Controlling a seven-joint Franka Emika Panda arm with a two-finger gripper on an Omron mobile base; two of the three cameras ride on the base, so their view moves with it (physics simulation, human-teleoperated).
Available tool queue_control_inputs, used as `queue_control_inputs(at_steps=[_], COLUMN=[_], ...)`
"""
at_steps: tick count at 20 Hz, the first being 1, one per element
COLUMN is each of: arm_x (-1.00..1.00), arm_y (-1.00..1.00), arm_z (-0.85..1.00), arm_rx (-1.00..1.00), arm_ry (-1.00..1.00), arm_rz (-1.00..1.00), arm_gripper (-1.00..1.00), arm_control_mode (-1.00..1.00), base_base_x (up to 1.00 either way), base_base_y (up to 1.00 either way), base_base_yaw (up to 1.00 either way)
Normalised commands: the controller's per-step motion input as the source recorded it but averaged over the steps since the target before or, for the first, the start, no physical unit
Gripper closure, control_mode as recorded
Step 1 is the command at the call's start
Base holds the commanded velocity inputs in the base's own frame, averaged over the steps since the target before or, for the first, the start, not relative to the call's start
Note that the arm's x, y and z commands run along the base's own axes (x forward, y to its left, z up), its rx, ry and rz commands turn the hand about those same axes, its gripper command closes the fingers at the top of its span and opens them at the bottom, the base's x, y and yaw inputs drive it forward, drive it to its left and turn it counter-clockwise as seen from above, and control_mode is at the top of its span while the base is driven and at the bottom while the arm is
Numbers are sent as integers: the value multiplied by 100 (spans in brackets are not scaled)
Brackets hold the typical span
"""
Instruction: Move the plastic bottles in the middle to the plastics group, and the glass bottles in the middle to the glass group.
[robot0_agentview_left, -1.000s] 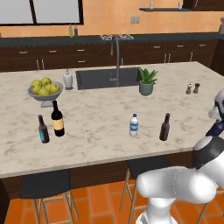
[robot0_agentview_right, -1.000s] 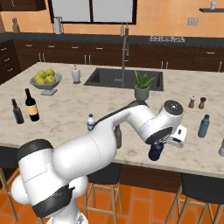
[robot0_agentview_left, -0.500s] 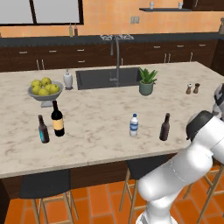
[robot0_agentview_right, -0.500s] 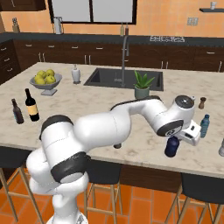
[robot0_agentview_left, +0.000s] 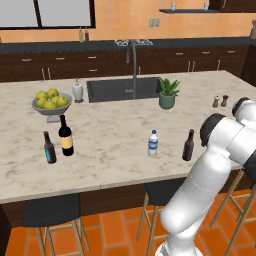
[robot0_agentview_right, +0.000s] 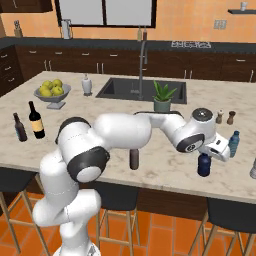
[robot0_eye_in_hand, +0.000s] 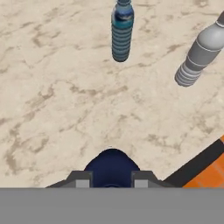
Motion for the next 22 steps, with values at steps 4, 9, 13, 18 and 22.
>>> queue_control_inputs(at_steps=[4,9,13,18,22], arm_x=[16,28,41,40,33], arm_y=[-47,-41,-32,-26,-30], arm_z=[-7,0,0,0,-6], arm_rx=[2,7,15,10,2], arm_ry=[0,2,4,3,3], arm_rz=[0,0,0,0,0], arm_gripper=[100,100,100,100,100], arm_control_mode=[-100,-100,-100,-100,-100], base_base_x=[0,0,0,0,0], base_base_y=[0,0,0,0,0], base_base_yaw=[0,0,0,0,0])
